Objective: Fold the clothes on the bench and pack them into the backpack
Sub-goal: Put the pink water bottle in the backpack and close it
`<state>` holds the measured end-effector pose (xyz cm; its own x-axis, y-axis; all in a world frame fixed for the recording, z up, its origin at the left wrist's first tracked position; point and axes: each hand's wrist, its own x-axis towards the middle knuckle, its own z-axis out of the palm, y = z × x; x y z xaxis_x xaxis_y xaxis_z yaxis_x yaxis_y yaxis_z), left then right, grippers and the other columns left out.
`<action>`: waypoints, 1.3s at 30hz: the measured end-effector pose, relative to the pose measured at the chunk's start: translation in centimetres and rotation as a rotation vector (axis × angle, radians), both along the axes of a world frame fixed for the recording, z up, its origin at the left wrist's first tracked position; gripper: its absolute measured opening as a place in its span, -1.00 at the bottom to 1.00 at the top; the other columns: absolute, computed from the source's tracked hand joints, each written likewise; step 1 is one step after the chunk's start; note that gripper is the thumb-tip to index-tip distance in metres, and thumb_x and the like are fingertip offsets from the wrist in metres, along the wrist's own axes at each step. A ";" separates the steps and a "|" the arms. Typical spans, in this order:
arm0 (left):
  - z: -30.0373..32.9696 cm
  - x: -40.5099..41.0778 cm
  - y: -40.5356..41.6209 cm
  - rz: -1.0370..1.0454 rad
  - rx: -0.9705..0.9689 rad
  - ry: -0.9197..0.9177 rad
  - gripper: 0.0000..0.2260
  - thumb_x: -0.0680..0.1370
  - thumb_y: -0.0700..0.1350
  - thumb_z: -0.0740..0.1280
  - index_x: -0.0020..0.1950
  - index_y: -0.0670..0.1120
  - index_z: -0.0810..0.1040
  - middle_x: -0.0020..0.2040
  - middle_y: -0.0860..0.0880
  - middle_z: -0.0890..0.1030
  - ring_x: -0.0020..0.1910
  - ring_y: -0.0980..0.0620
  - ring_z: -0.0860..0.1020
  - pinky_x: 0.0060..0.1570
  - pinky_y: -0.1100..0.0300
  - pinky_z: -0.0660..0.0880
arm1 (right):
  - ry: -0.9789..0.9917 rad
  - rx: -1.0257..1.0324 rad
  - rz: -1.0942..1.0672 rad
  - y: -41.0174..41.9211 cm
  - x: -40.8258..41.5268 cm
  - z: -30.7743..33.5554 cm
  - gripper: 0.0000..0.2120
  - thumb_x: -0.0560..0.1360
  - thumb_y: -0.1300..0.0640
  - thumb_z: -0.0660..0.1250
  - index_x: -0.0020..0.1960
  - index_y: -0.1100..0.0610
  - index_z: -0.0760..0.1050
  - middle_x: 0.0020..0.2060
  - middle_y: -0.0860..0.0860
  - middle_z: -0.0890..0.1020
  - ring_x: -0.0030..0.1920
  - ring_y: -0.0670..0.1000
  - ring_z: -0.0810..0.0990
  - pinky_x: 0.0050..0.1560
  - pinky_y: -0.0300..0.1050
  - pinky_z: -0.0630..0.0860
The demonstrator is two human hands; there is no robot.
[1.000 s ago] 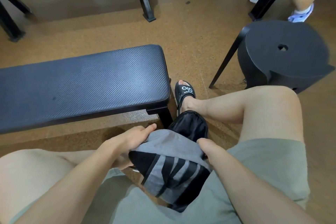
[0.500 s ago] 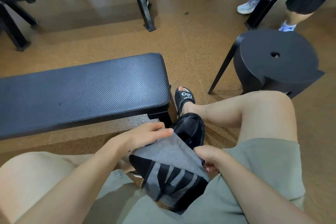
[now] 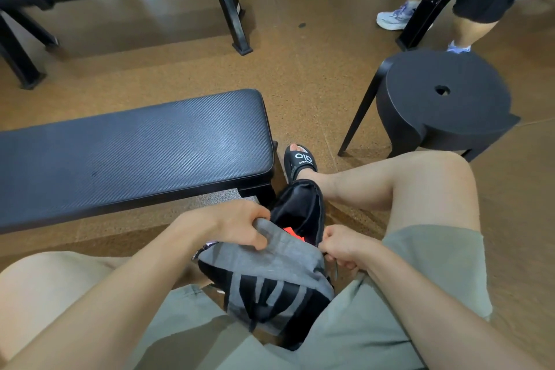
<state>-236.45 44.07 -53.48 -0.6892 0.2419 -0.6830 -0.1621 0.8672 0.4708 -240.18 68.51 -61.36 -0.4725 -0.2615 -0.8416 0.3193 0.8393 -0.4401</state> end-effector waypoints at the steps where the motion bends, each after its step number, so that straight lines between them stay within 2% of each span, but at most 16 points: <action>1: 0.0 -0.1 0.3 -0.019 -0.009 0.030 -0.76 0.39 -0.03 0.44 0.01 0.00 0.53 -0.09 -0.03 0.62 -0.14 0.04 0.57 -0.17 0.08 0.51 | 0.005 -0.012 -0.001 0.1 -0.2 0.3 -0.95 0.45 0.21 0.24 -0.15 0.10 0.36 -0.36 0.06 0.47 -0.53 -0.03 0.25 -0.53 -0.23 0.18; 3: -0.2 -0.3 1.1 -0.055 -0.015 0.138 -0.66 0.40 0.10 0.44 0.12 0.10 0.47 0.00 0.05 0.57 -0.06 0.06 0.54 -0.07 0.06 0.53 | 0.006 -0.079 -0.053 0.1 -0.4 1.5 -0.97 0.41 0.22 0.26 -0.16 0.14 0.41 -0.35 0.10 0.45 -0.54 -0.03 0.22 -0.54 -0.23 0.15; 5: -0.4 -0.6 2.1 -0.079 -0.018 0.283 -0.62 0.44 0.24 0.40 0.17 0.12 0.46 0.03 0.09 0.56 0.00 0.08 0.53 0.02 0.06 0.52 | 0.012 -0.203 -0.180 0.4 -0.8 2.9 -0.96 0.47 0.24 0.25 -0.15 0.14 0.44 -0.37 0.09 0.43 -0.55 -0.05 0.19 -0.55 -0.25 0.10; 8: -0.5 -0.6 5.0 -0.143 -0.096 0.398 -0.65 0.52 0.34 0.26 0.04 0.07 0.46 -0.15 0.11 0.54 -0.09 0.03 0.53 -0.06 0.04 0.50 | 0.065 -0.326 -0.336 0.9 -1.5 5.0 -0.94 0.56 0.22 0.25 -0.08 0.11 0.47 -0.45 -0.02 0.43 -0.57 -0.09 0.17 -0.58 -0.28 0.07; 11: -1.3 -0.6 8.6 -0.172 -0.121 0.427 -0.64 0.58 0.27 0.23 -0.01 -0.03 0.45 -0.20 0.02 0.54 -0.12 -0.11 0.56 -0.21 0.06 0.39 | 0.168 -0.347 -0.327 0.4 -1.8 6.0 -0.94 0.55 0.22 0.26 -0.09 0.12 0.46 -0.48 -0.04 0.48 -0.57 -0.08 0.29 -0.54 -0.22 0.26; 13: -2.1 -0.7 10.1 -0.117 -0.151 0.478 -0.68 0.60 0.21 0.20 -0.03 -0.04 0.44 -0.09 -0.09 0.63 -0.07 -0.16 0.61 -0.22 0.07 0.37 | 0.274 -0.289 -0.271 -0.1 -1.8 5.8 -0.94 0.50 0.23 0.25 -0.11 0.11 0.47 -0.51 -0.05 0.53 -0.46 -0.04 0.44 -0.33 -0.09 0.44; 15: -2.7 -0.5 11.0 -0.086 -0.240 0.578 -0.67 0.61 0.19 0.14 0.01 -0.06 0.46 -0.07 -0.11 0.64 -0.11 -0.19 0.62 -0.25 0.05 0.39 | 0.307 -0.257 -0.243 -0.1 -2.0 5.5 -0.93 0.49 0.21 0.22 -0.10 0.09 0.46 -0.47 -0.04 0.57 -0.35 -0.01 0.50 -0.20 -0.01 0.48; 18: -3.4 0.0 11.3 -0.066 -0.306 0.676 -0.66 0.65 0.15 0.09 0.16 -0.08 0.45 -0.04 -0.10 0.62 -0.09 -0.21 0.61 -0.25 0.03 0.34 | 0.334 -0.244 -0.171 0.1 -2.3 6.0 -0.95 0.50 0.17 0.19 -0.08 0.09 0.43 -0.42 0.00 0.59 -0.32 0.00 0.49 -0.19 -0.02 0.45; 21: -3.4 0.0 10.8 -0.018 -0.231 0.587 -0.72 0.68 0.08 0.09 0.18 -0.05 0.47 0.01 -0.10 0.62 -0.02 -0.21 0.60 -0.18 0.01 0.38 | 0.312 -0.257 -0.105 0.3 -2.4 6.8 -0.91 0.53 0.11 0.17 -0.04 0.11 0.41 -0.42 0.02 0.65 -0.41 -0.06 0.46 -0.23 -0.08 0.39; 23: -3.1 -0.2 10.0 0.042 -0.136 0.489 -0.78 0.68 0.07 0.11 0.03 -0.04 0.43 -0.03 -0.12 0.62 -0.03 -0.22 0.59 -0.16 0.00 0.42 | 0.335 -0.200 -0.090 1.0 -2.2 6.8 -0.84 0.49 0.04 0.21 0.00 0.09 0.46 -0.32 0.00 0.68 -0.36 -0.05 0.49 -0.24 -0.10 0.40; 25: -2.6 -0.4 9.4 0.063 -0.082 0.438 -0.81 0.67 0.07 0.15 -0.08 0.01 0.34 -0.05 -0.13 0.62 -0.04 -0.24 0.58 -0.18 0.01 0.41 | 0.299 -0.215 -0.064 1.5 -1.2 6.6 -0.72 0.33 0.04 0.29 0.03 0.05 0.49 -0.21 -0.03 0.64 -0.30 -0.02 0.53 -0.27 -0.11 0.44; 27: -2.1 -0.5 9.3 0.025 -0.111 0.465 -0.78 0.67 0.11 0.15 -0.06 0.00 0.36 -0.03 -0.15 0.63 -0.03 -0.24 0.59 -0.17 0.00 0.42 | 0.229 -0.289 0.026 1.1 0.5 5.7 -0.69 0.29 0.12 0.36 0.03 0.05 0.50 -0.18 -0.03 0.57 -0.32 -0.03 0.54 -0.31 -0.10 0.47; 31: -1.8 -0.4 9.6 -0.082 -0.258 0.575 -0.73 0.69 0.11 0.10 0.13 -0.05 0.45 0.01 -0.14 0.64 0.00 -0.23 0.60 -0.18 0.01 0.38 | 0.457 -0.220 0.062 0.2 2.0 3.7 -0.91 0.43 0.15 0.36 -0.16 0.11 0.45 -0.27 -0.04 0.57 -0.30 -0.06 0.56 -0.30 -0.17 0.44; 33: -1.4 -0.6 9.1 -0.075 -0.295 0.609 -0.76 0.69 0.08 0.09 0.13 -0.04 0.44 0.02 -0.11 0.64 0.01 -0.21 0.61 -0.18 0.01 0.39 | 0.496 -0.191 0.095 0.7 1.9 3.7 -0.81 0.45 0.15 0.36 -0.24 0.11 0.36 -0.34 -0.01 0.55 -0.29 0.07 0.62 -0.30 -0.08 0.47; 36: -0.7 -1.8 5.7 0.116 -0.331 0.635 -0.77 0.68 0.03 0.10 0.10 -0.06 0.48 0.03 -0.10 0.66 0.02 -0.19 0.62 -0.08 0.00 0.51 | 0.514 -0.095 0.167 2.4 1.9 4.1 -0.73 0.47 0.11 0.36 -0.27 0.07 0.28 -0.35 0.04 0.55 -0.26 0.12 0.62 -0.23 0.00 0.53; 39: -0.5 -2.0 0.4 0.406 -0.266 0.473 -0.77 0.69 0.02 0.15 -0.09 -0.04 0.47 -0.06 -0.10 0.63 -0.02 -0.16 0.58 -0.08 0.04 0.46 | 0.509 -0.014 0.250 4.0 2.0 4.4 -0.72 0.48 0.12 0.35 -0.27 0.05 0.26 -0.33 -0.02 0.47 -0.32 0.00 0.47 -0.31 -0.09 0.38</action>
<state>-238.50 44.46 -53.94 -0.9293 -0.2339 -0.2857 -0.3284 0.8771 0.3504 -238.18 72.48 -56.97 -0.7402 -0.4273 -0.5192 -0.1441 0.8550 -0.4981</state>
